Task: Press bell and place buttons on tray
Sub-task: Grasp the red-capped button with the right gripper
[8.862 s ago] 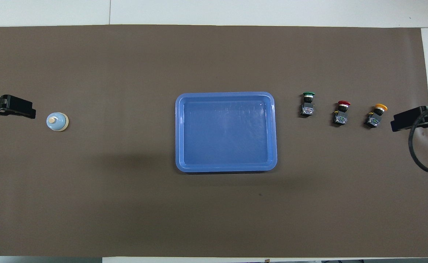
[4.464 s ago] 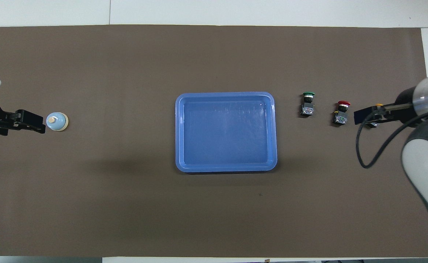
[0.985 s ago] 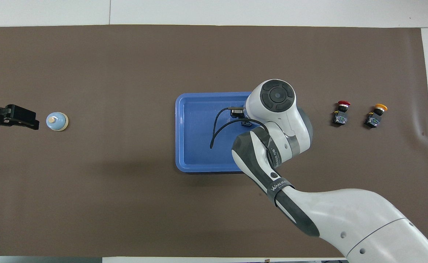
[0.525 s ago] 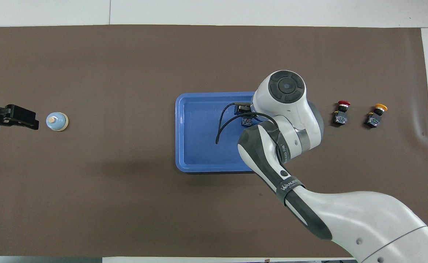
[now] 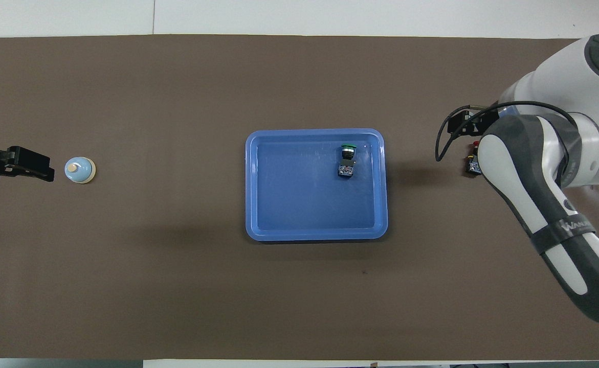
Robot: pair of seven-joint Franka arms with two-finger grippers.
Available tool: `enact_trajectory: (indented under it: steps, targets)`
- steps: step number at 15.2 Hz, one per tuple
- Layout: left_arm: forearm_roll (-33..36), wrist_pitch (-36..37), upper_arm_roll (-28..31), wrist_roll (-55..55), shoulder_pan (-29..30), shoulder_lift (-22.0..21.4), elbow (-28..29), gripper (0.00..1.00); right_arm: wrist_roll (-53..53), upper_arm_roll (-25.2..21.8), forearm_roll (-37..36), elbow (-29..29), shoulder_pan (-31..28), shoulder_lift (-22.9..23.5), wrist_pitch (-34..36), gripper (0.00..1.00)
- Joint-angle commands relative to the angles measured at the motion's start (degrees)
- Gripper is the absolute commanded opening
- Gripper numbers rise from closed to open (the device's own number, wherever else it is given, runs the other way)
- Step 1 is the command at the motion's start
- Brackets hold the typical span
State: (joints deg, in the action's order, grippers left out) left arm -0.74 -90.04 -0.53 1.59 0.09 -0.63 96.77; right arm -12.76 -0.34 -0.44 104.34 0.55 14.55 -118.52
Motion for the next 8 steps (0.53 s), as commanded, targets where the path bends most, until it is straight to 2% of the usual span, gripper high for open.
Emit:
enact_trajectory:
  steps: [1,3,4,6,8]
  targets:
    - [-0.3,0.9,0.4,-0.5,-0.4,-0.3,-0.3,1.00,0.6,0.7,0.5,11.3,-1.8,-3.8,-10.5,1.00]
    - [-0.3,0.9,0.4,-0.5,-0.4,-0.3,-0.3,1.00,0.0,0.6,0.5,16.9,-2.1,-5.3,-16.0,1.00]
    - [-0.3,0.9,0.4,-0.5,-0.4,-0.3,-0.3,1.00,-0.2,0.5,0.5,17.9,-2.2,-5.2,-17.2,1.00]
    - [-0.3,0.9,0.4,-0.5,-0.4,-0.3,-0.3,1.00,-0.4,0.5,0.5,18.0,-3.3,-2.7,-20.6,1.00]
    - [-0.3,0.9,0.4,-0.5,-0.4,-0.3,-0.3,1.00,-0.4,0.5,0.4,18.0,-4.3,-2.0,-21.2,1.00]
